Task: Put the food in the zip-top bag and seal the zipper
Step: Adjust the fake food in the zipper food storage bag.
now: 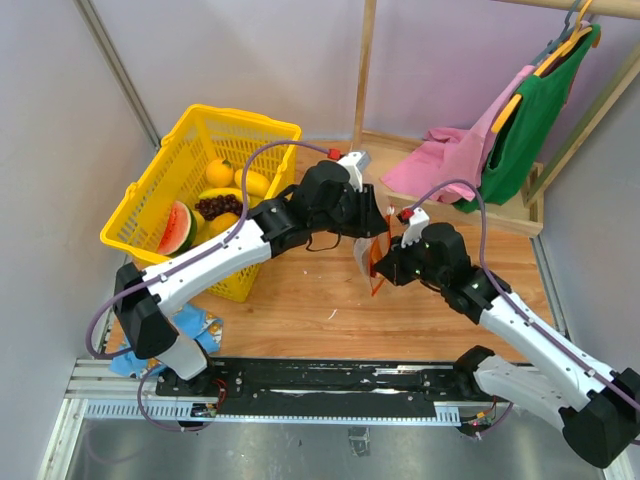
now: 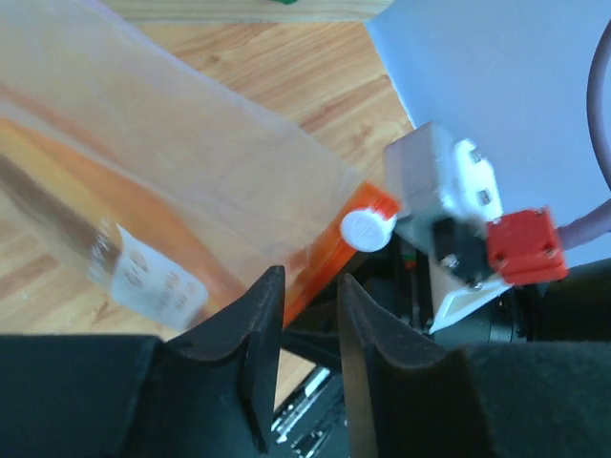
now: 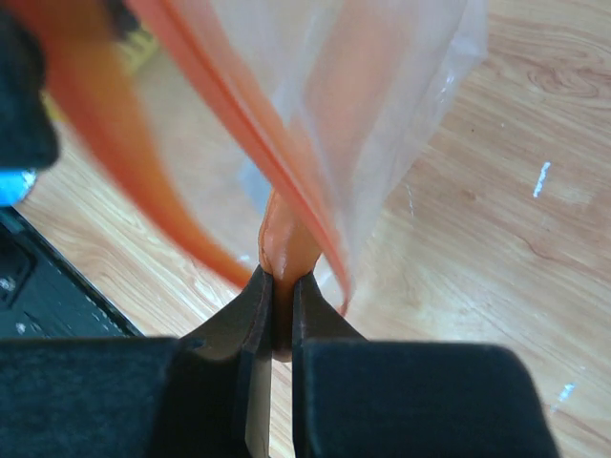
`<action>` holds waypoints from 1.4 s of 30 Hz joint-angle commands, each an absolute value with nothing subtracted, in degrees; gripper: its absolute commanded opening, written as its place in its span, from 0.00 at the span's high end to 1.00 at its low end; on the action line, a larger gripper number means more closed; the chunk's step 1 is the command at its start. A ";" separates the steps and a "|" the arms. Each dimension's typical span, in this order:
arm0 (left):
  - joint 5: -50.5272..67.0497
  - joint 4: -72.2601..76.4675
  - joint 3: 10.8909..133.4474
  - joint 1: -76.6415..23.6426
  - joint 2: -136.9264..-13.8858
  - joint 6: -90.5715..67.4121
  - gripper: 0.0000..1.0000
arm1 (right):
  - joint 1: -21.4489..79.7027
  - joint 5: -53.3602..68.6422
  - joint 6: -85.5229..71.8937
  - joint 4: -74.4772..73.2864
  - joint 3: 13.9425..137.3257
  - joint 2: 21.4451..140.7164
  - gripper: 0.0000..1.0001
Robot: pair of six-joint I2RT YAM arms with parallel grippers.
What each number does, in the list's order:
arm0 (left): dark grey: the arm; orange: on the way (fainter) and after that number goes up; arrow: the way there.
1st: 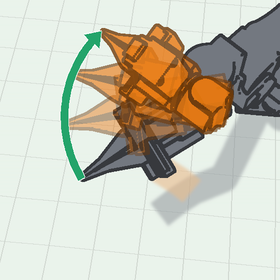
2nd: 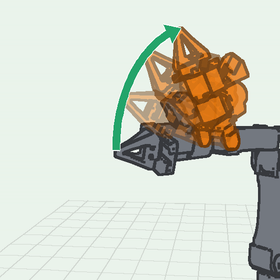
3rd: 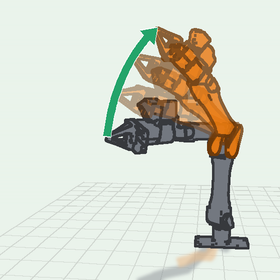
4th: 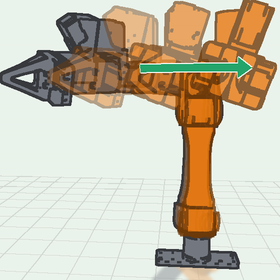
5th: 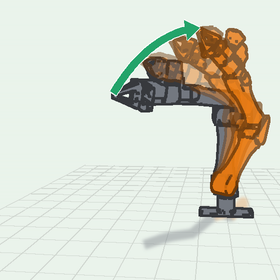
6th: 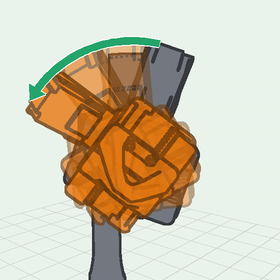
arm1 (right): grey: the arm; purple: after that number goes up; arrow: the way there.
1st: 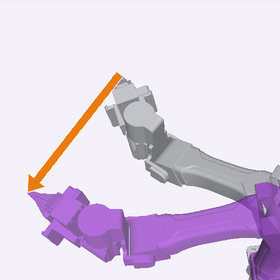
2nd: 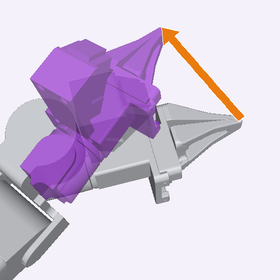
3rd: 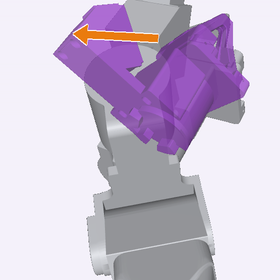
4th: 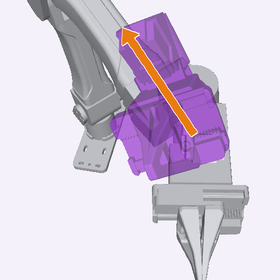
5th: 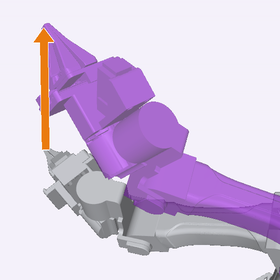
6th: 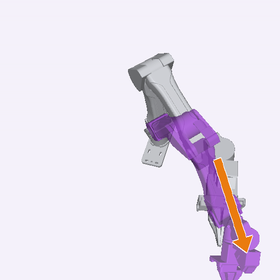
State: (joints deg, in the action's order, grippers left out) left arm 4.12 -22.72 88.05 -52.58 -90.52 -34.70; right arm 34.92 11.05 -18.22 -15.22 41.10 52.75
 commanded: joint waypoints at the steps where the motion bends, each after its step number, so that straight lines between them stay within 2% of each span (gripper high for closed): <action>1: 3.09 -16.18 82.06 -51.38 -84.28 -37.58 0.64 | 33.60 10.09 -25.14 -3.33 37.02 50.45 0.99; 3: 3.11 -13.45 76.78 -50.27 -81.73 -39.81 0.58 | 33.45 10.03 -27.81 0.00 34.71 49.77 0.99; 4: 2.82 -12.31 74.49 -49.79 -80.44 -41.02 0.51 | 33.39 10.03 -28.95 1.69 33.52 49.46 0.99; 6: 2.13 -10.20 69.95 -49.05 -77.76 -43.17 0.45 | 33.28 9.09 -31.39 4.19 31.30 49.07 0.99; 13: 1.62 -4.84 57.60 -48.16 -74.77 -46.16 0.35 | 32.22 6.53 -39.22 18.45 22.15 50.53 0.99; 26: -3.13 11.47 44.75 -49.24 -77.11 -28.00 0.26 | 31.60 1.78 -45.26 26.75 18.34 47.45 0.99; 35: -5.46 29.30 34.80 -53.07 -78.33 -13.21 0.25 | 31.32 1.41 -47.62 27.28 18.17 47.11 0.99; 42: -10.31 36.46 31.69 -53.79 -83.06 -7.52 0.27 | 31.17 1.63 -47.72 27.39 18.02 47.14 0.99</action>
